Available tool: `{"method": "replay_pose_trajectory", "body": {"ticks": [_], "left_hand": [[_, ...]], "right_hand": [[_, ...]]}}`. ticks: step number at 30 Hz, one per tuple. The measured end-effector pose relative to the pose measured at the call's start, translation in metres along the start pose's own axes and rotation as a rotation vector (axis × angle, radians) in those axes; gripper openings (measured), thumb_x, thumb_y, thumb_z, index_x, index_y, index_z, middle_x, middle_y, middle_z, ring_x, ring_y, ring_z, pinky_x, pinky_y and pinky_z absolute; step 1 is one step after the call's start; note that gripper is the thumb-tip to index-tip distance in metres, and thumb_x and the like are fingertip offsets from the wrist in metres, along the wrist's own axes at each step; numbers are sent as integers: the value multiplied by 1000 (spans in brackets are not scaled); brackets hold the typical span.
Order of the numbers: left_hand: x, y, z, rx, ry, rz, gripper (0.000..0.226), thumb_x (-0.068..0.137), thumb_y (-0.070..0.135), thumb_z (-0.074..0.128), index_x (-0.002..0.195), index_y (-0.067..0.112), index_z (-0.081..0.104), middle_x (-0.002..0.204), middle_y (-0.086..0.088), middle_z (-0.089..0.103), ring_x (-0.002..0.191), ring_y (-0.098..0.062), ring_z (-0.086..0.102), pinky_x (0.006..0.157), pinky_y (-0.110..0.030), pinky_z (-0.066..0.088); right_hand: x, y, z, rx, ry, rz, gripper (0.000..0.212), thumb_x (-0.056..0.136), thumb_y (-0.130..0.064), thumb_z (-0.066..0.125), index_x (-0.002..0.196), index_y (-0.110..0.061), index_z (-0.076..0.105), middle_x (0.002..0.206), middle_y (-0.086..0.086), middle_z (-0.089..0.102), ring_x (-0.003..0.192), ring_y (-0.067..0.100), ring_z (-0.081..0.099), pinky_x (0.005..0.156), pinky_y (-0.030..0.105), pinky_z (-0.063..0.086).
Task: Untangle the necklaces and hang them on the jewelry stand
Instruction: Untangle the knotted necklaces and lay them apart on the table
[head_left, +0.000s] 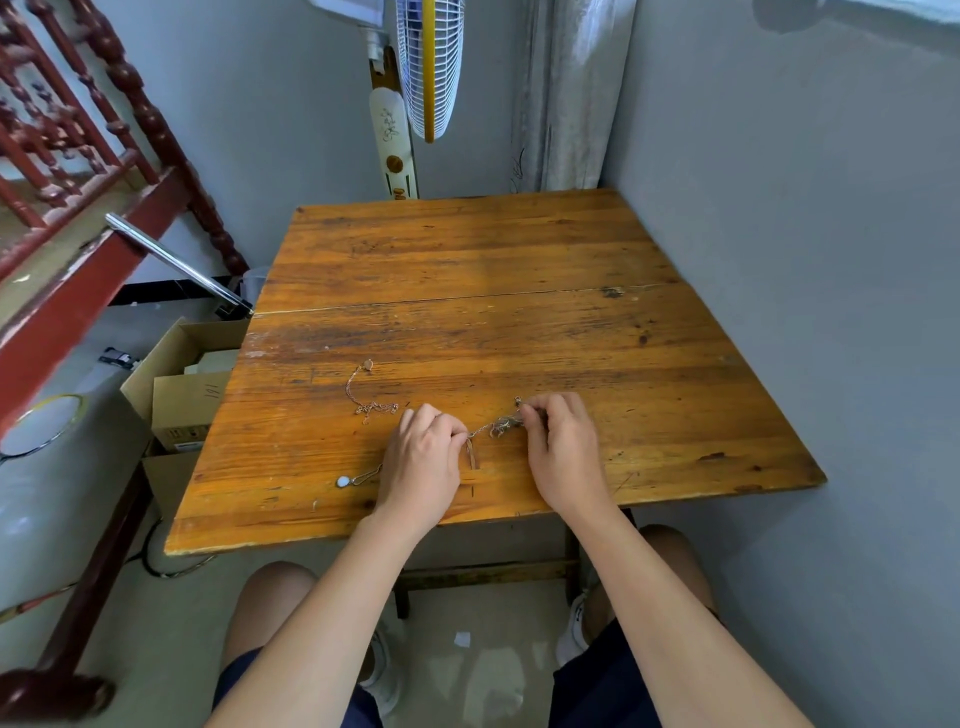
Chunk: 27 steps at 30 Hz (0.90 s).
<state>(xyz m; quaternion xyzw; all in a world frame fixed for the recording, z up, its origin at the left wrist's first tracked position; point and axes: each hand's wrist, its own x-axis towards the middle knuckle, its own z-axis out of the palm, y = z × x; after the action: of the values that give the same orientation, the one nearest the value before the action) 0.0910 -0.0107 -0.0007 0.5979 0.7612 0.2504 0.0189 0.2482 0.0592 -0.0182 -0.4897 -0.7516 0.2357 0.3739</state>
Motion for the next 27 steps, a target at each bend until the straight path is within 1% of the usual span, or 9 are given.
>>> {"method": "replay_pose_trajectory", "body": {"ticks": [6,10,13,15,17,19,21,23,27], "left_hand": [[-2,-2,0,-15,-13,-10,20,100,19,47,107,11,63,107,-3,55,103,-19,46,89,-31,42],[-3,-2,-1,-47,-23,-14,20,101,19,45,108,11,62,107,-2,54,103,-17,45,89,-30,42],[-4,-4,-3,-113,5,-30,17,100,17,47,105,10,62,104,-1,53,102,-16,45,87,-28,42],[-5,-6,-5,-156,31,-23,15,100,16,48,102,10,62,102,1,52,100,-15,46,84,-25,39],[-6,-6,-6,-185,42,-6,13,99,15,48,101,10,60,100,2,52,99,-14,46,84,-24,38],[-7,-5,-7,-213,52,2,12,100,15,48,100,11,59,98,3,52,97,-14,47,83,-25,40],[-7,-3,-8,-239,55,-6,11,100,14,47,100,11,57,97,4,54,96,-14,49,82,-27,43],[-7,-2,-9,-264,46,-25,10,100,14,46,100,12,56,96,3,55,94,-14,51,78,-24,42],[-4,-6,-12,-377,5,-91,10,101,15,44,99,16,54,96,3,58,91,-12,53,73,-11,37]], "right_hand": [[-1,-5,-1,-2,45,38,16,103,-22,51,106,-11,62,106,-3,50,98,13,52,83,25,44],[-3,-7,-3,-21,48,57,10,101,-15,53,109,-12,59,109,-4,49,102,11,50,89,30,49],[-4,-9,-9,55,3,42,31,93,-7,56,122,-15,54,123,-2,50,116,11,49,100,32,47],[-5,-11,-12,66,-70,35,37,90,-20,60,126,-21,56,127,-4,49,122,12,45,105,35,42],[-6,-10,-9,-75,-114,-27,37,88,-39,64,122,-26,63,127,-5,51,124,13,44,105,37,37],[-6,-6,-4,-194,-115,-103,31,89,-47,66,113,-28,69,121,-4,57,119,15,48,103,40,35],[-6,-4,-2,-181,-67,-136,20,94,-39,64,105,-24,70,111,-3,61,110,16,54,103,42,39],[-4,-3,-2,-103,-1,-117,14,100,-28,57,101,-18,67,104,-3,61,100,16,55,95,43,46],[-3,-5,-5,28,36,-6,16,105,-23,46,103,-16,60,99,-6,54,92,13,54,82,28,47]]}}
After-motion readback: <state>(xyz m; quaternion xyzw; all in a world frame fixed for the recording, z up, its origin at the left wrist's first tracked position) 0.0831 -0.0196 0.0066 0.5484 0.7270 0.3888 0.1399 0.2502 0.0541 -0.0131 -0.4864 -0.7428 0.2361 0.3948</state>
